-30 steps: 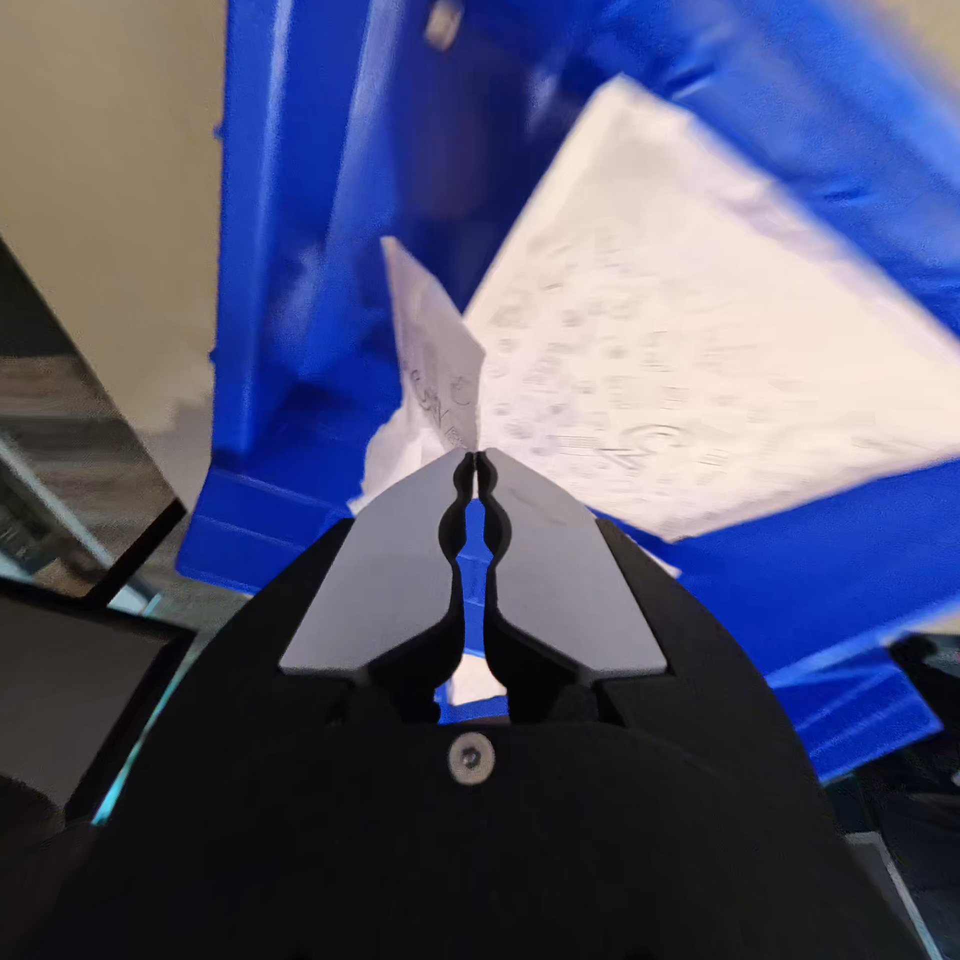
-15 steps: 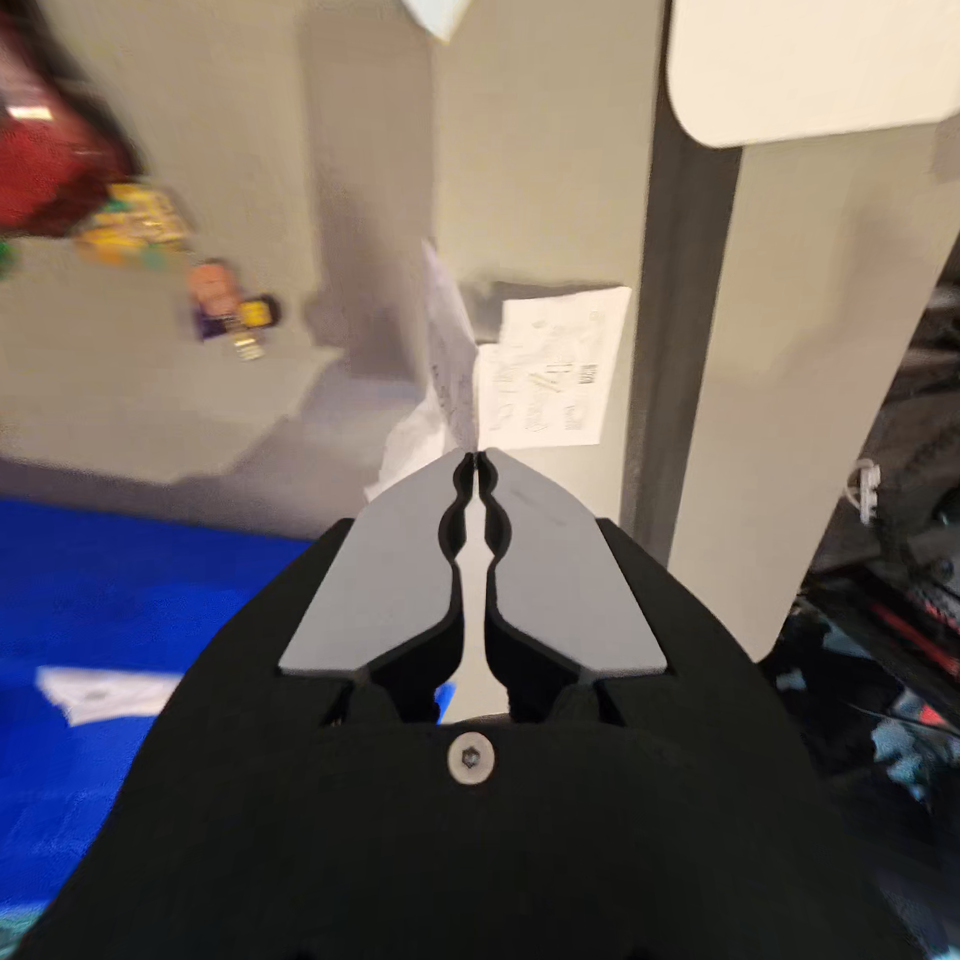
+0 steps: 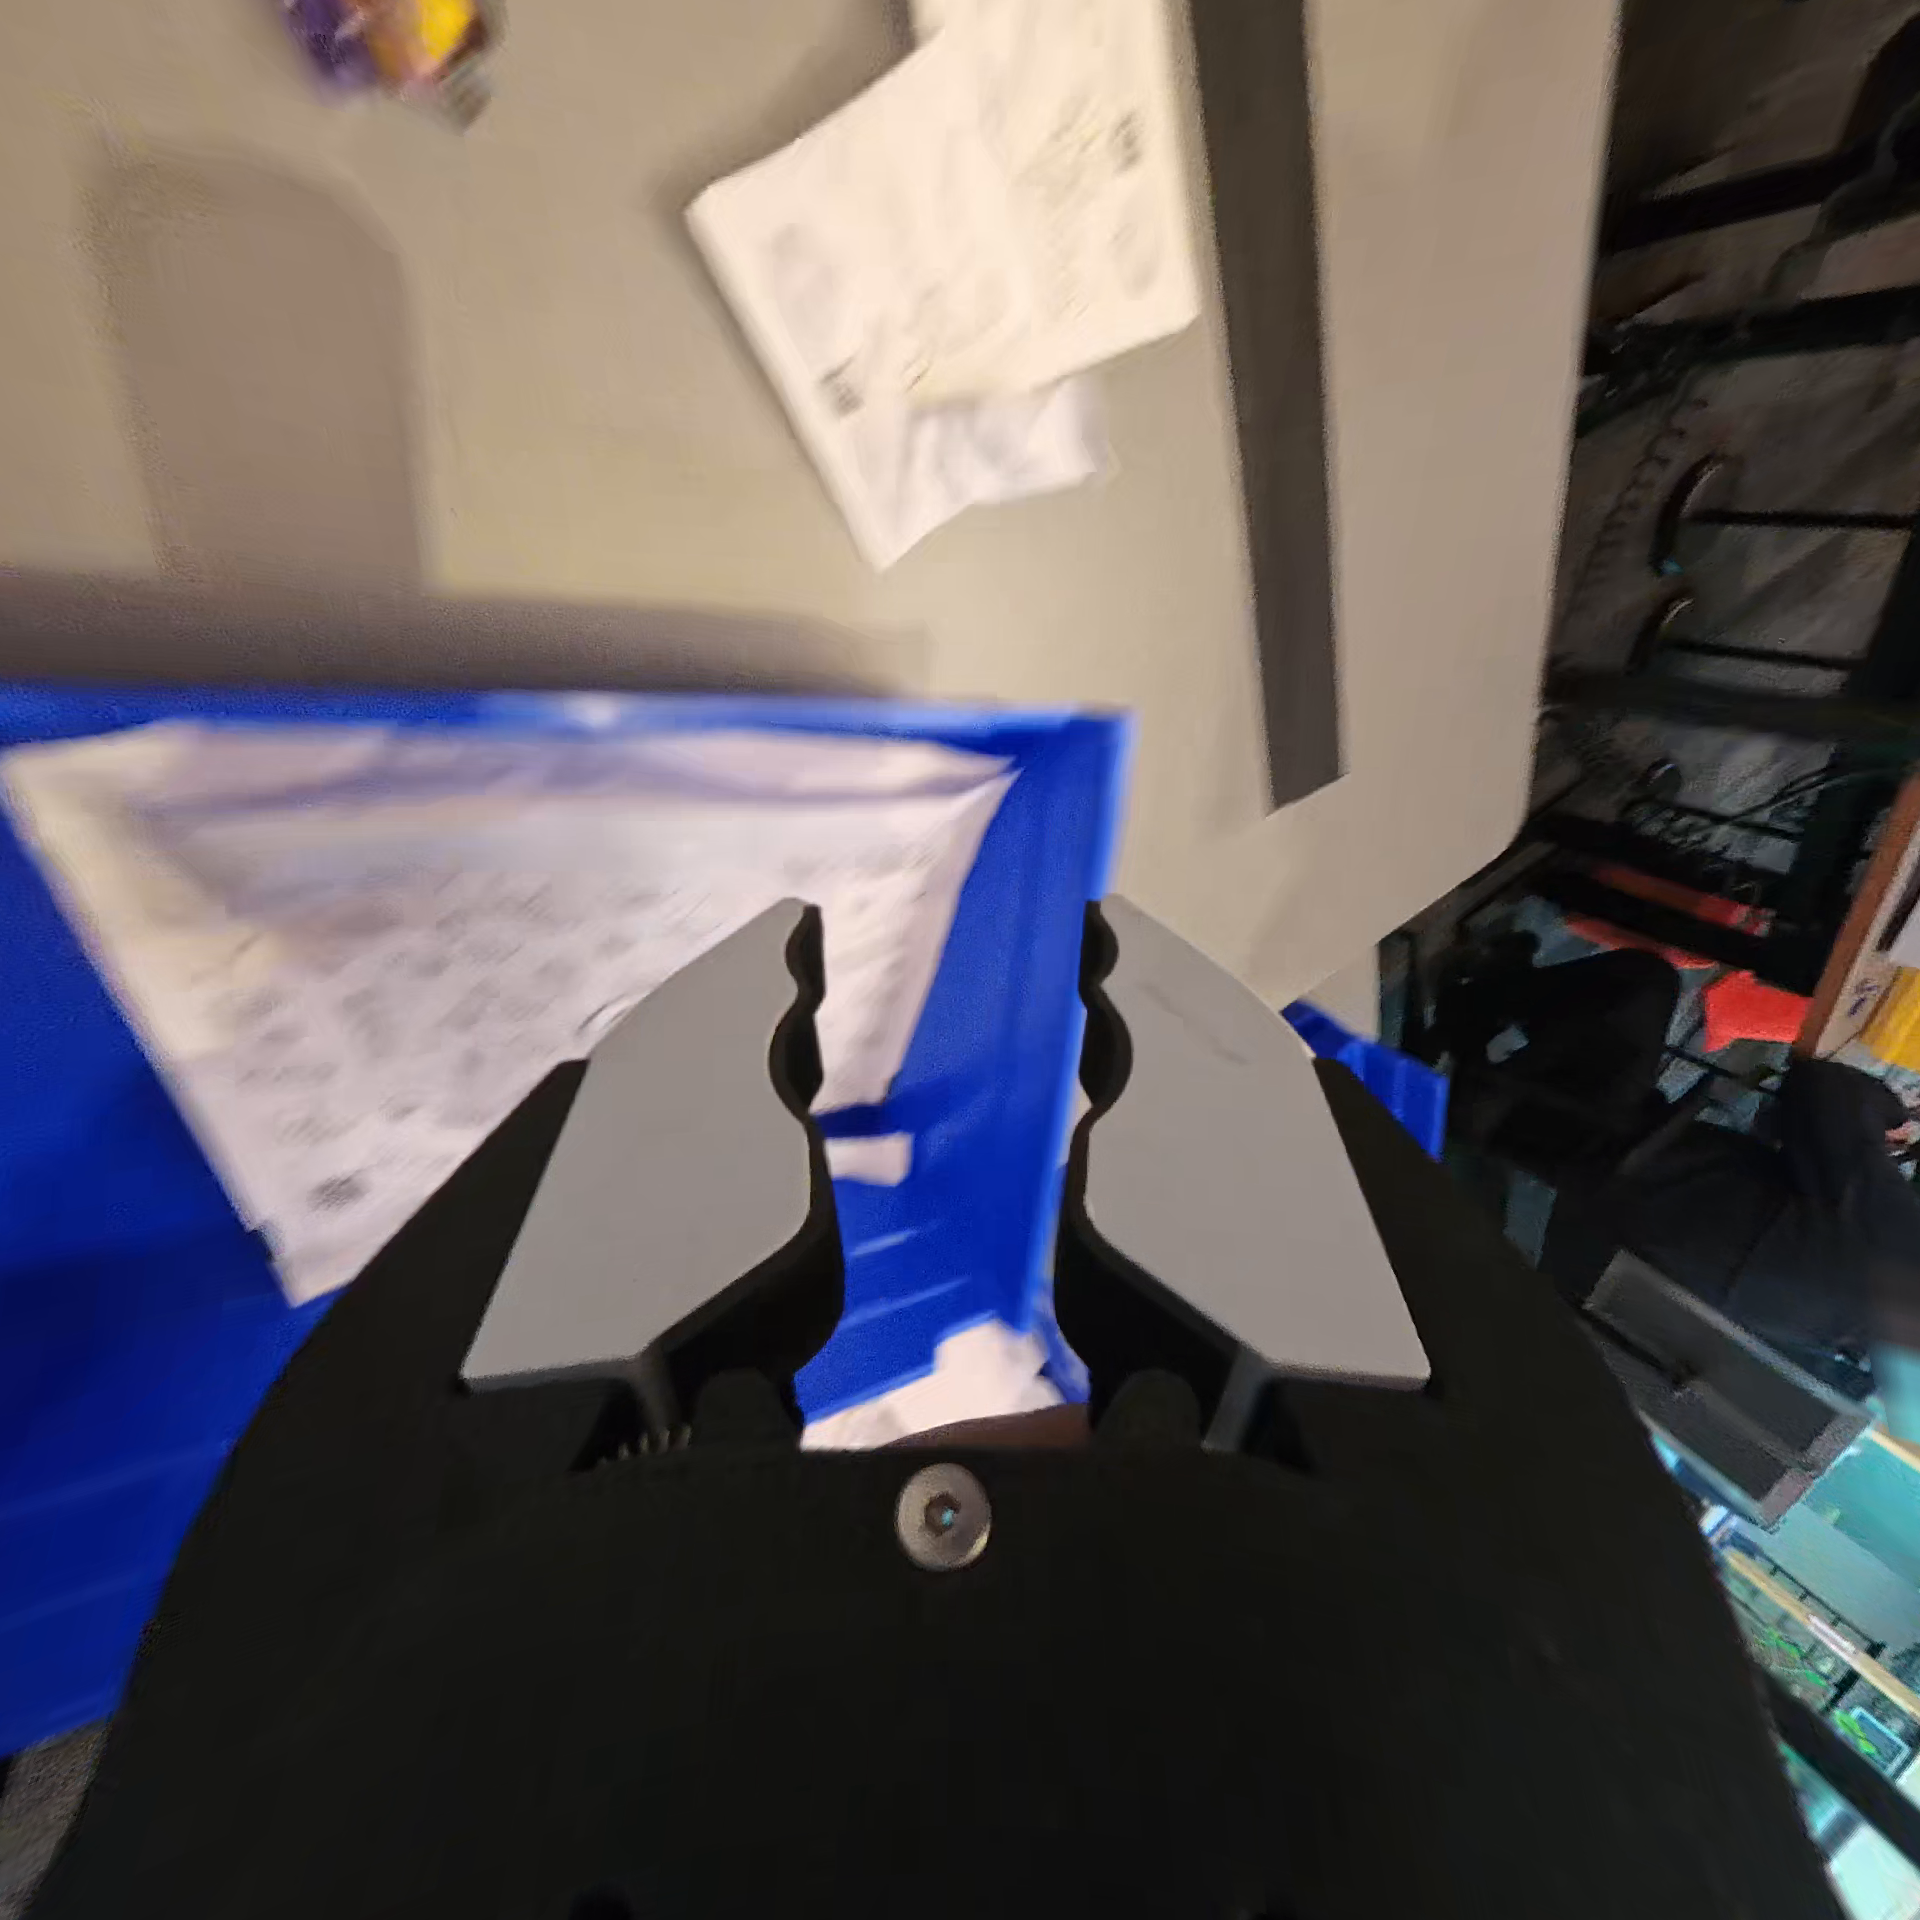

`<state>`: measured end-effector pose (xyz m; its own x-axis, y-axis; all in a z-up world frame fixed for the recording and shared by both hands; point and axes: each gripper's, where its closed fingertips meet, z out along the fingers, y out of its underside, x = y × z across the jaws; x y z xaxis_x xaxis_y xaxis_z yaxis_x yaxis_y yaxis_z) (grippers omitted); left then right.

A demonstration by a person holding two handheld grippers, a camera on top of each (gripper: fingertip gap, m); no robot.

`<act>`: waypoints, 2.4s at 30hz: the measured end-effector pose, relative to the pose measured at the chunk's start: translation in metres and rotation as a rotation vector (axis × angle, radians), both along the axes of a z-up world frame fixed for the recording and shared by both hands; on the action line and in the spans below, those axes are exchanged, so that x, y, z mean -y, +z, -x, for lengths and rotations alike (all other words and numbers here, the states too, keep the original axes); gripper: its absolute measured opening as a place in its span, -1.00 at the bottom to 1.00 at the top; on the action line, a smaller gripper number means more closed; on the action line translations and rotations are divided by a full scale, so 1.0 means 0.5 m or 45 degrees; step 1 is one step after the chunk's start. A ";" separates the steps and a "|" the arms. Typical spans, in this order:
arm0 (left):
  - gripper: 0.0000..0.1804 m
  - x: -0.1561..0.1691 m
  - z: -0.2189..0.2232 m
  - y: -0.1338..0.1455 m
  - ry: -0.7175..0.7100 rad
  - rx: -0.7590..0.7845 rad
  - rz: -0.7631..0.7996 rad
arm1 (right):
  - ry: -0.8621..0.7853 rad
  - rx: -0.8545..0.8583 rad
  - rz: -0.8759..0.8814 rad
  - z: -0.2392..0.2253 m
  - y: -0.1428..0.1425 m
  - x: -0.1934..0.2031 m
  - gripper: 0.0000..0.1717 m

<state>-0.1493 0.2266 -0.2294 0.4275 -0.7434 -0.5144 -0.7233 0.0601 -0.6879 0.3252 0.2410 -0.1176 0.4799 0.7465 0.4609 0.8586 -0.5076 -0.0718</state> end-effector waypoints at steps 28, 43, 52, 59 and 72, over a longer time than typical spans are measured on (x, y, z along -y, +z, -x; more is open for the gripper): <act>-0.62 0.008 -0.007 0.002 0.003 -0.002 -0.036 | -0.155 0.319 -0.281 0.015 -0.168 0.241 -1.00; -0.62 0.010 -0.008 0.001 -0.007 -0.006 -0.021 | 0.185 0.595 -0.808 0.120 0.225 0.047 -1.00; -0.62 0.012 -0.009 0.001 -0.016 -0.008 -0.022 | 0.392 0.723 -0.576 0.173 0.034 -0.173 -1.00; -0.62 0.012 -0.010 0.001 -0.019 -0.003 -0.015 | 0.347 0.623 -0.445 0.146 -0.074 -0.208 -1.00; -0.62 0.008 -0.006 0.006 -0.002 0.027 -0.018 | -0.015 0.161 -0.555 0.064 0.050 -0.077 -0.49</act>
<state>-0.1463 0.2228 -0.2263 0.4374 -0.7370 -0.5154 -0.7083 0.0708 -0.7023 0.2931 0.2793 -0.0927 0.4068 0.4646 0.7865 0.8686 -0.4634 -0.1755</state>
